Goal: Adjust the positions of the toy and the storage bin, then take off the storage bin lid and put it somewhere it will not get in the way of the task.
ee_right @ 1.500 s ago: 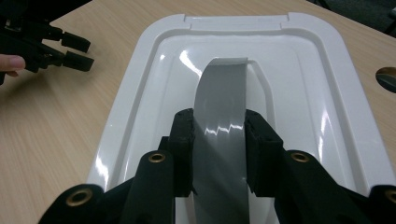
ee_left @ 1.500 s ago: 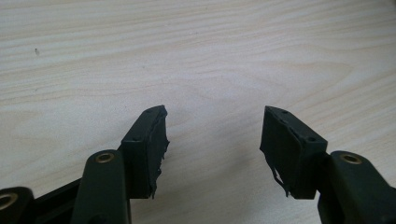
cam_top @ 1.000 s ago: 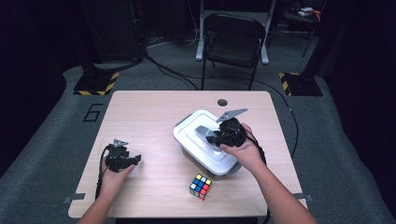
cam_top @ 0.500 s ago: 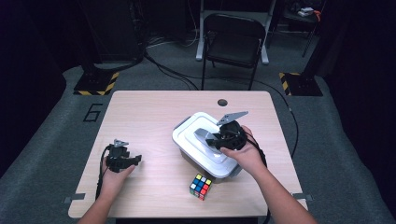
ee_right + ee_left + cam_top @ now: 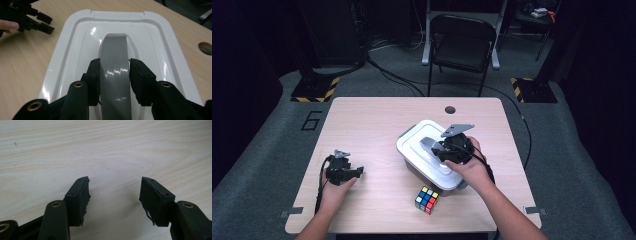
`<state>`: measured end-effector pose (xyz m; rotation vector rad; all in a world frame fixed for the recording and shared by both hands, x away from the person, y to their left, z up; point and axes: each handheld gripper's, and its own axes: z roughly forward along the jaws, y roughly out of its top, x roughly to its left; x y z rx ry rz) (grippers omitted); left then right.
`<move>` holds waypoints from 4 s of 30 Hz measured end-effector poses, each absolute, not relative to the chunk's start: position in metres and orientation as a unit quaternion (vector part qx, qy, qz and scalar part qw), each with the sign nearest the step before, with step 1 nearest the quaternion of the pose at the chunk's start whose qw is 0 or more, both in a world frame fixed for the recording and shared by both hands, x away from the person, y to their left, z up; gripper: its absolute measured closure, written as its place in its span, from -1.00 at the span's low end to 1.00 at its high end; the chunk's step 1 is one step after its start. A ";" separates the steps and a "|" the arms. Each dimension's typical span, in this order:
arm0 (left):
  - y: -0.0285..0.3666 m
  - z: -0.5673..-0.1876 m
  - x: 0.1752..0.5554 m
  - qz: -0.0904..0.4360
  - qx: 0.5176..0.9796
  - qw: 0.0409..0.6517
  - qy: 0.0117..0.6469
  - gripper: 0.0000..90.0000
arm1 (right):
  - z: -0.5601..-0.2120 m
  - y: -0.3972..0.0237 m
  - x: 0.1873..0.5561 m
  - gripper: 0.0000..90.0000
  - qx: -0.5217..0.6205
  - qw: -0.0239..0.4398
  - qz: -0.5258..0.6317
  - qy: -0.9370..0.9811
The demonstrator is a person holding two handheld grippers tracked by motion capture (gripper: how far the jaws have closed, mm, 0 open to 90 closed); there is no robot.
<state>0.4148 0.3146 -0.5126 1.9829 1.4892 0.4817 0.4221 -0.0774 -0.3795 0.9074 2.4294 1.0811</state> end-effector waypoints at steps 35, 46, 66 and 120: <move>0.311 -0.518 0.412 0.209 0.750 0.307 0.547 -0.10 | -0.352 -0.084 0.421 0.49 0.307 0.213 0.382 0.845; 0.309 -0.520 0.411 0.220 0.748 0.313 0.542 -0.11 | -0.348 -0.100 0.425 0.49 0.328 0.222 0.379 0.836; 0.309 -0.524 0.409 0.231 0.743 0.329 0.536 -0.13 | -0.345 -0.155 0.443 0.49 0.393 0.247 0.354 0.812; 0.309 -0.529 0.406 0.243 0.736 0.348 0.528 -0.21 | -0.396 -0.237 0.470 0.49 0.508 0.263 0.306 0.761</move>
